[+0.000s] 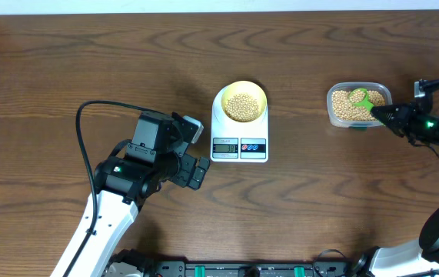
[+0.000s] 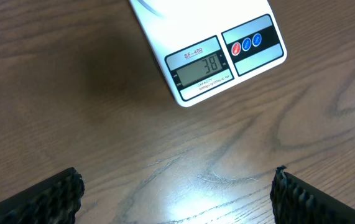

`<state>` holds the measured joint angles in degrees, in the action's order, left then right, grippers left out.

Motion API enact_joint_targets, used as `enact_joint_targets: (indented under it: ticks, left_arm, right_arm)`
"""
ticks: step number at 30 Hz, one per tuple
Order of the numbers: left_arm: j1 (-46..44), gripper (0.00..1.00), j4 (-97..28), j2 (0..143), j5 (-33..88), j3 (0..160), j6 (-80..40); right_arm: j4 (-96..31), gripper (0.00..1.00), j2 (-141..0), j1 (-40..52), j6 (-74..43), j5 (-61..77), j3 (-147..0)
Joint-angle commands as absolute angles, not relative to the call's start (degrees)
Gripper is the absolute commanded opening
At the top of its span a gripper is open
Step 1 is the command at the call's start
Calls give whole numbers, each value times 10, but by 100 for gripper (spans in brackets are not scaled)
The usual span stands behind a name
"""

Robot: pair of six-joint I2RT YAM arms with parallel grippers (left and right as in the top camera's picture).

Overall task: Scoop item into bowl and weigh 50g on scale
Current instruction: 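Dip the scoop into the tub and drag it through the soybeans, then lift the filled scoop and carry it left over the yellow bowl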

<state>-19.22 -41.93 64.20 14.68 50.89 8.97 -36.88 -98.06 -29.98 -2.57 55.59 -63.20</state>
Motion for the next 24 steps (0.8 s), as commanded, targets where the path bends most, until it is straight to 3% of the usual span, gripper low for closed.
enact_joint_targets:
  ticks: [1,24]
  left_arm:
    - [-190,98,-419,643,143,509,88]
    - [-190,98,-419,643,143,509,87]
  right_arm:
    - [-376,1,-987,-309,-24,596,-627]
    - [-398,1,-987,-345,-10,694,-628]
